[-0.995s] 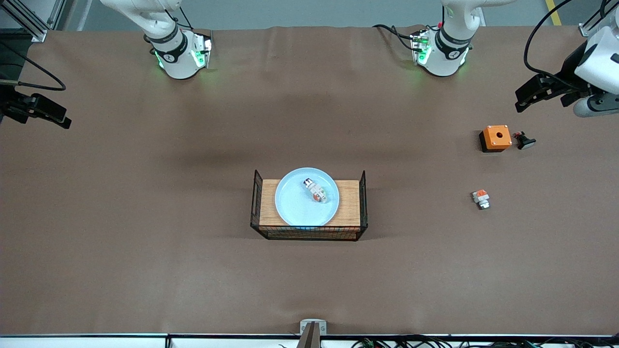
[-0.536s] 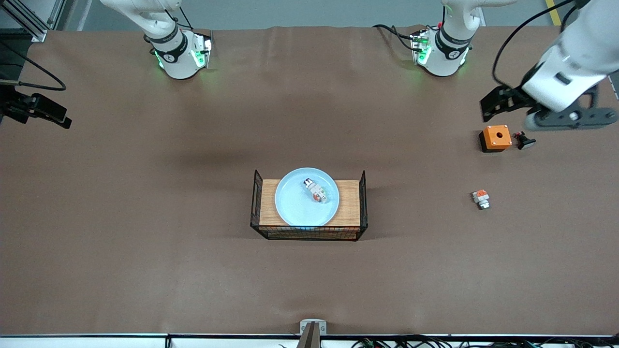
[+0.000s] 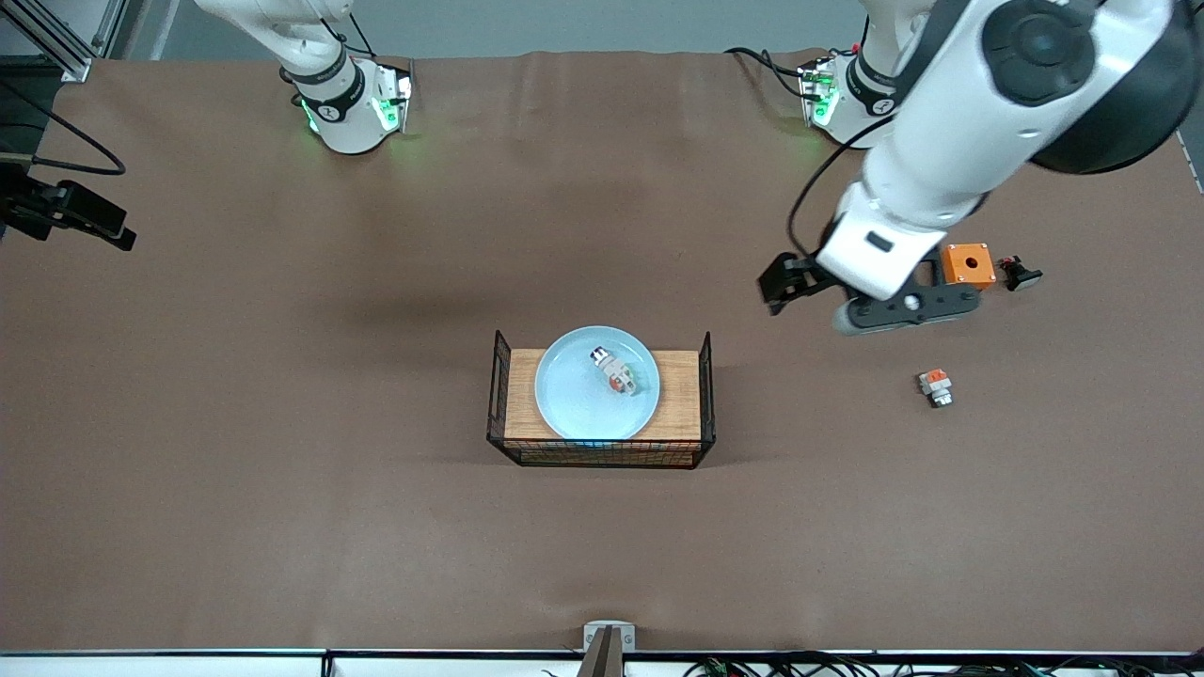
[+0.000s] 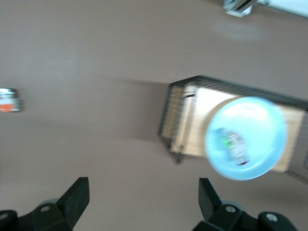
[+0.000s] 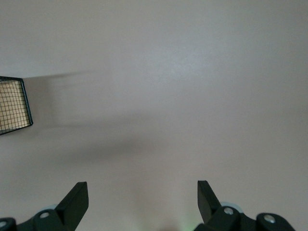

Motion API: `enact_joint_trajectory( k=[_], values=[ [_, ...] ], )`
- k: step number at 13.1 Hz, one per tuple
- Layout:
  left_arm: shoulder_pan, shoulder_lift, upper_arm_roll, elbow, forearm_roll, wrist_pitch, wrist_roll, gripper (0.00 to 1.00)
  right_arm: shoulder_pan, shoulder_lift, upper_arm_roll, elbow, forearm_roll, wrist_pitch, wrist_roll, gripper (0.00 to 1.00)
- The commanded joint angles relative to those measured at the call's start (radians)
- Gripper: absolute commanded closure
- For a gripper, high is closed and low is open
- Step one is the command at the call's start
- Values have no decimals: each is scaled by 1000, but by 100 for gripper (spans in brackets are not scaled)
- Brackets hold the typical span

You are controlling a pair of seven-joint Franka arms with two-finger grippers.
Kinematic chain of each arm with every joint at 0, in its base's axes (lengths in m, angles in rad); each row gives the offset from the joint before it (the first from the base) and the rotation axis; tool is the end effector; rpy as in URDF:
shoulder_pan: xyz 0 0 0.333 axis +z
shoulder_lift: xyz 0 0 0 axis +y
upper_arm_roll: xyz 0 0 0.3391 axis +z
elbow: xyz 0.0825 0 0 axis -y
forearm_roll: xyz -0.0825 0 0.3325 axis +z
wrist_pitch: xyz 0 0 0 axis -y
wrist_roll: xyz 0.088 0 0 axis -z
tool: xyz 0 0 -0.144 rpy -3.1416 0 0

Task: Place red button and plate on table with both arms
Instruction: 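Reach the left gripper into the tray and grasp the red button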

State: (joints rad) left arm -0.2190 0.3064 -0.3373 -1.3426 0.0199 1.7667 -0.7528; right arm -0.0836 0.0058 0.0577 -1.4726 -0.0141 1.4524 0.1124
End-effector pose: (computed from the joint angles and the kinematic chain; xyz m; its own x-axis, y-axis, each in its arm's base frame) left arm 0.5440 -0.2974 0.5638 0.9753 0.2165 0.0425 0.2081 -0.9666 0.1495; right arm 0.4919 -0.0150 0.6382 0.9899 -0.1395 -0.0243 -0.1391 -0.9901 0.0165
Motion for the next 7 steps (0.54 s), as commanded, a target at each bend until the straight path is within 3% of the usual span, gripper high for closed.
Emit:
enact_joint_trajectory(
  k=[1,5,7],
  values=[
    [-98,89,11,71,0,100,-149,0,-2,20,11,31,-15,-9,0,0],
    [-210,222,27,76,23,273,-360,5,21,26,13,31,-15,-10,1,0],
    [-300,276,113,79,40,275,-408,8,24,31,13,31,-17,-9,1,0]
  ],
)
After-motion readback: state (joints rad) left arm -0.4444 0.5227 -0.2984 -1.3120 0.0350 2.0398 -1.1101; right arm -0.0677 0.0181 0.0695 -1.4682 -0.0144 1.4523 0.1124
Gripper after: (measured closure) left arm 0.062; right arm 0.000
